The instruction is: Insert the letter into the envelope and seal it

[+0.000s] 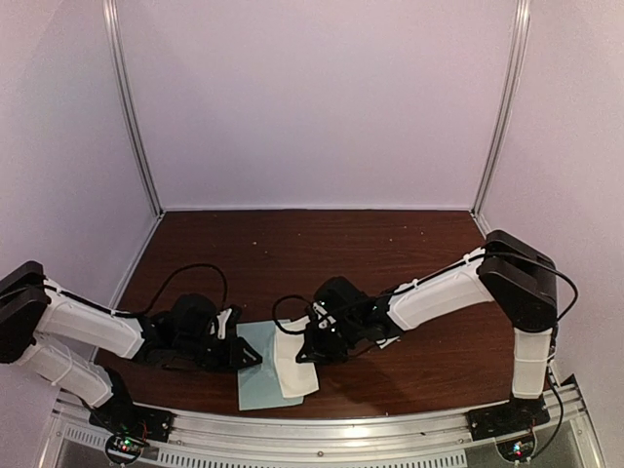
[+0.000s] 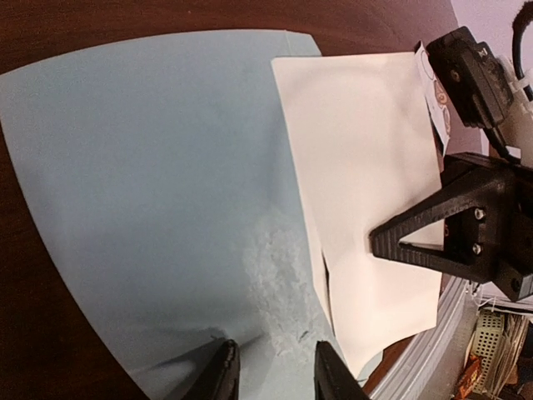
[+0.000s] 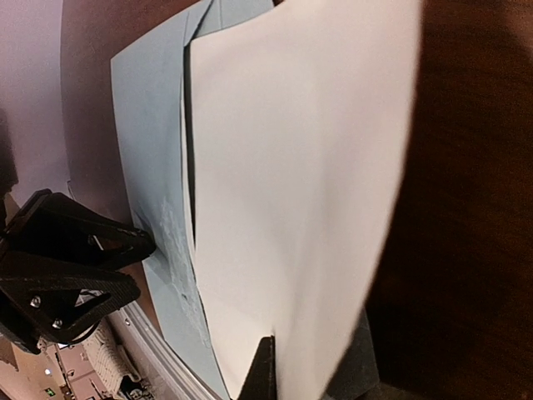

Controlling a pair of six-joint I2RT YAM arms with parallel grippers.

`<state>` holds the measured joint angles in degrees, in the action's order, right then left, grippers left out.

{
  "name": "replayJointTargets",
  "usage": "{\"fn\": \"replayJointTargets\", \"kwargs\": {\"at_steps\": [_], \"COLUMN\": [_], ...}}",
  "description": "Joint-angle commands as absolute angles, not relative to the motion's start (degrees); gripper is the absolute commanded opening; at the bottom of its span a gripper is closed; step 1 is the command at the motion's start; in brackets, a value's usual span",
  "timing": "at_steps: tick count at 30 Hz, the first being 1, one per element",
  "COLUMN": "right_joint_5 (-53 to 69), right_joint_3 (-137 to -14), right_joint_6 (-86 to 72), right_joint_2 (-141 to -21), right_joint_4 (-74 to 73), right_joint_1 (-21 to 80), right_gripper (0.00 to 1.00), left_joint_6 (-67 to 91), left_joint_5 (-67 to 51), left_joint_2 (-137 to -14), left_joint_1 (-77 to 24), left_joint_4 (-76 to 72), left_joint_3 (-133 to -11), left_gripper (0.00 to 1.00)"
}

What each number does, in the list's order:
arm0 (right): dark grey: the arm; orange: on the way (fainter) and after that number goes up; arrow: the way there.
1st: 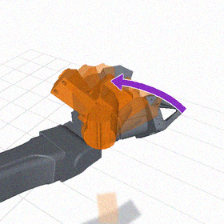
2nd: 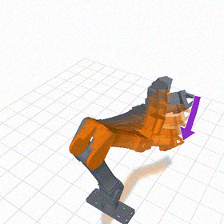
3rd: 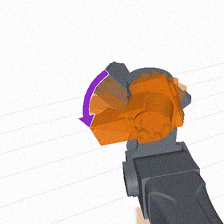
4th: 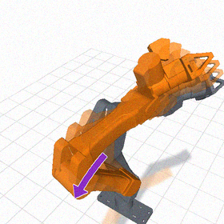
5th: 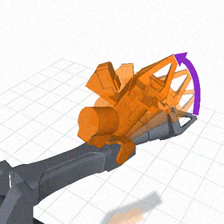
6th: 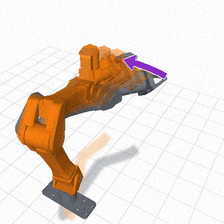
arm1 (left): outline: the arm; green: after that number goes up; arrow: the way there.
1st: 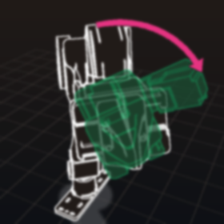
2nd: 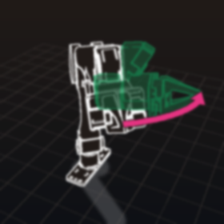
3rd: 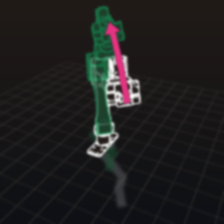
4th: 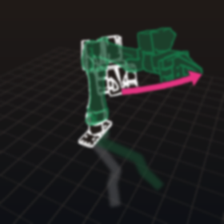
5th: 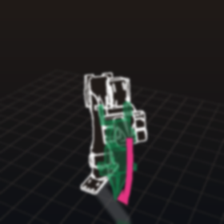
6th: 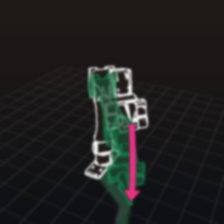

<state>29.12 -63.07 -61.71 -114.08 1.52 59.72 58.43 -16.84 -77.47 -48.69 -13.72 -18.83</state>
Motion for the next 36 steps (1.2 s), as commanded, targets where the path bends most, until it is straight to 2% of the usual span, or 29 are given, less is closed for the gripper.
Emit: {"fn": "replayJointTargets", "kwargs": {"at_steps": [1,6,14,21,29,32,36], "right_joint_5": [29.24,27.38,22.96,22.63,32.00,35.50,42.75], "right_joint_3": [-64.21,-62.52,-55.91,-51.59,-46.73,-48.19,-51.22], "right_joint_6": [-62.13,-61.98,-57.05,-48.37,-43.35,-40.52,-36.68], "right_joint_2": [-114.77,-111.50,-98.82,-85.54,-75.87,-75.87,-76.74], "right_joint_4": [1.99,2.82,5.36,8.96,22.70,19.45,12.76], "right_joint_1": [60.47,60.32,57.07,54.40,54.40,54.40,54.40], "right_gripper": [0.00,0.00,0.00,0.00,0.00,0.00,0.00], "left_joint_6": [58.85,57.94,52.75,50.10,48.10,47.19,41.93], "left_joint_5": [-17.88,-16.19,-12.74,-21.58,-34.80,-35.38,-29.72], "left_joint_2": [-78.35,-75.50,-67.11,-64.54,-66.44,-64.85,-61.78], "left_joint_1": [-48.24,-48.25,-47.61,-46.93,-47.02,-47.00,-45.25], "left_joint_4": [-15.85,-14.34,-6.40,-13.15,-23.31,-24.39,-13.66], "left_joint_3": [-17.84,-19.06,-27.42,-32.89,-36.66,-37.52,-40.89], "left_gripper": [0.33,0.35,0.58,0.72,0.78,0.79,0.85]}}
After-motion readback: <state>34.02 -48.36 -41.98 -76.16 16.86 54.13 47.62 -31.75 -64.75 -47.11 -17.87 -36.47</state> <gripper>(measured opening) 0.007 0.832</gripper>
